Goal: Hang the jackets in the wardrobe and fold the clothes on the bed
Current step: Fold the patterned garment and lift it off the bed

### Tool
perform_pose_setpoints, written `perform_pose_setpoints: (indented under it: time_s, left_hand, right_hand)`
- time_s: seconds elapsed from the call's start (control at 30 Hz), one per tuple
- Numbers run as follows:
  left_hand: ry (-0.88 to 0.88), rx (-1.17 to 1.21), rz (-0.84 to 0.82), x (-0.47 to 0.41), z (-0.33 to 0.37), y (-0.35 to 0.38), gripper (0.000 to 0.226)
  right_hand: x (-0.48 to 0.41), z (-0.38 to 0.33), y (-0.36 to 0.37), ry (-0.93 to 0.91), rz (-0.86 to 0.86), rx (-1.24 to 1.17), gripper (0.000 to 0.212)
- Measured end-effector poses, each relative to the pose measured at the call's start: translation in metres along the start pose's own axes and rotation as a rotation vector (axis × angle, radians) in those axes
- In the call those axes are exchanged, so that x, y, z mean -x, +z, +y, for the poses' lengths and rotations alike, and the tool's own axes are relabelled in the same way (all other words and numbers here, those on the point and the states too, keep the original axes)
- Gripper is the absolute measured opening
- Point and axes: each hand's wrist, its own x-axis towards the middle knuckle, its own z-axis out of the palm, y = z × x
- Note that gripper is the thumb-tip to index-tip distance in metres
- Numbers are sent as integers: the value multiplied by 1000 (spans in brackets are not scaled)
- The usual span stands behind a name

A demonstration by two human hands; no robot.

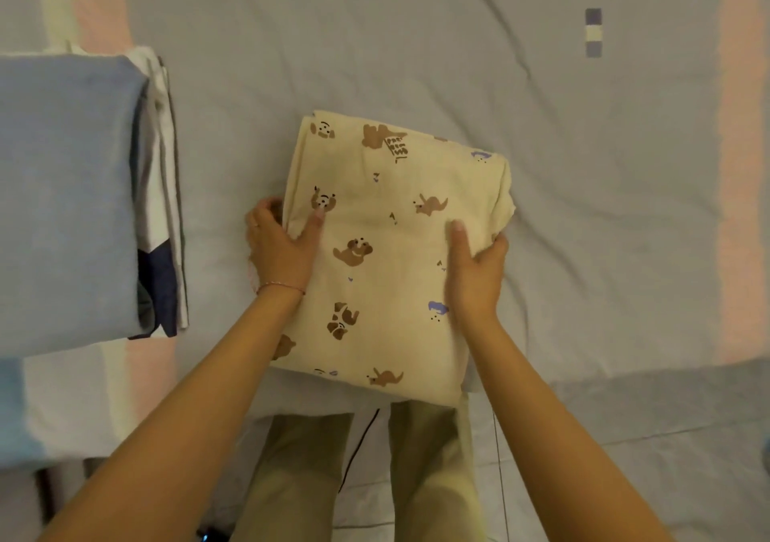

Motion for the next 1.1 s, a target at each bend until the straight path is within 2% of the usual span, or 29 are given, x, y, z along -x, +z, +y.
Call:
perform_pose_setpoints:
  time_s: [0.07,0.13,0.2,0.27,0.43,0.53,0.6,0.7,0.8,0.93,1.0,1.1]
  left_hand:
    - [-2,7,-245,6,-5,-11,58]
    - [-32,9,-461,10,-11,-24,48]
    - [-82,100,-571,14,-15,-36,27]
    - [-10,131,-563,18,-8,-51,24]
    - [146,192,-323,23,13,-129,43]
    - [201,153,-80,18,14,-207,28]
    - [160,109,95,9,6,-259,21]
    - [8,153,326,-18,-25,-314,34]
    - [-129,109,378,-47,-69,-323,39]
    - [-177,99,341,-75,-102,-311,41]
    - [-120,111,366,-77,-102,-314,35]
    - [8,186,419,-76,-92,-325,28]
  right_hand:
    - [12,9,-12,50,-202,49,72]
    - [18,16,-30,161,-348,0,70]
    - [25,16,-44,218,-435,-16,52]
    - [35,5,-48,146,-465,-8,38]
    - [71,-48,-20,-15,-564,-72,38]
    - [94,-85,39,-156,-688,-78,52]
    - [114,-102,98,-215,-755,-67,56]
    - [146,-111,194,-292,-820,-46,56]
    - [164,-104,262,-215,-806,-25,63]
    - [160,-89,286,-273,-713,-12,43]
    - [163,-86,280,-342,-678,-32,35]
    - [176,-82,271,-421,-618,-86,40]
